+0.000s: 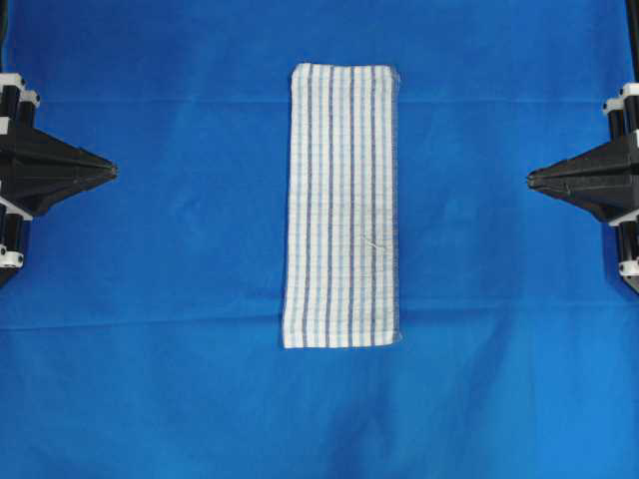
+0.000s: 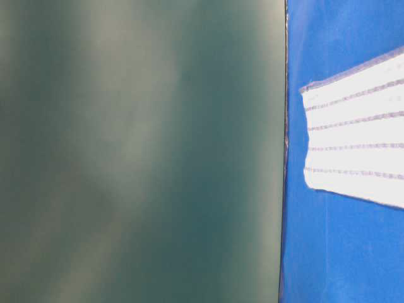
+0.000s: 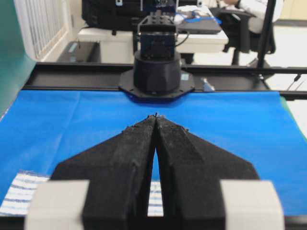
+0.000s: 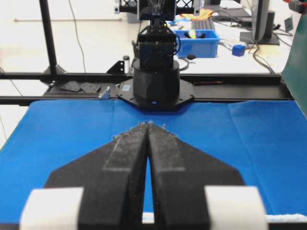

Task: Fold a vertical towel.
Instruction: 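Move both grippers to the far corners of the striped towel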

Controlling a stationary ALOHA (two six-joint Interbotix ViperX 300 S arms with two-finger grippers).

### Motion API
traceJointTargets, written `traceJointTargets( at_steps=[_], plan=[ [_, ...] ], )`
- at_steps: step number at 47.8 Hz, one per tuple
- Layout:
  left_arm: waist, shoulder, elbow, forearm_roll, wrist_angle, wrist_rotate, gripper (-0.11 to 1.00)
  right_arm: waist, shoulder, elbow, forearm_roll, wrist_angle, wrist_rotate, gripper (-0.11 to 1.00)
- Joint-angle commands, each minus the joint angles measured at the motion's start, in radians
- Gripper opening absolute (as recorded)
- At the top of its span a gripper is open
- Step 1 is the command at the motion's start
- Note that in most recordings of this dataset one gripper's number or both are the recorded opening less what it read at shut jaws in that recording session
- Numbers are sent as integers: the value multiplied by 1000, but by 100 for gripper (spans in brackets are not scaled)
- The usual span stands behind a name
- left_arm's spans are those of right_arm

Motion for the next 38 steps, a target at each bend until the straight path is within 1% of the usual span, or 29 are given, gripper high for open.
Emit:
traceJointTargets(
  at_steps=[1,9,16,21,34,37,38],
  plan=[
    [17,32,-32,-28,-9,-17,0,-8,14,-29,6,-8,8,0],
    [74,110,-57,-26,-31,-15,0,-60,54,-58,11,31,25,0],
    [130,206,-95,-26,-48,-17,0,-137,112,-95,11,83,52,0],
    [181,298,-133,-26,-49,-17,0,-195,163,-120,12,109,64,0],
    [319,546,-245,-26,-35,-21,1,-371,371,-186,9,141,63,1],
    [342,603,-270,-26,-38,-21,5,-408,439,-209,8,150,61,1],
    [348,623,-279,-28,-40,-21,8,-419,459,-216,8,155,61,2]
  ],
)
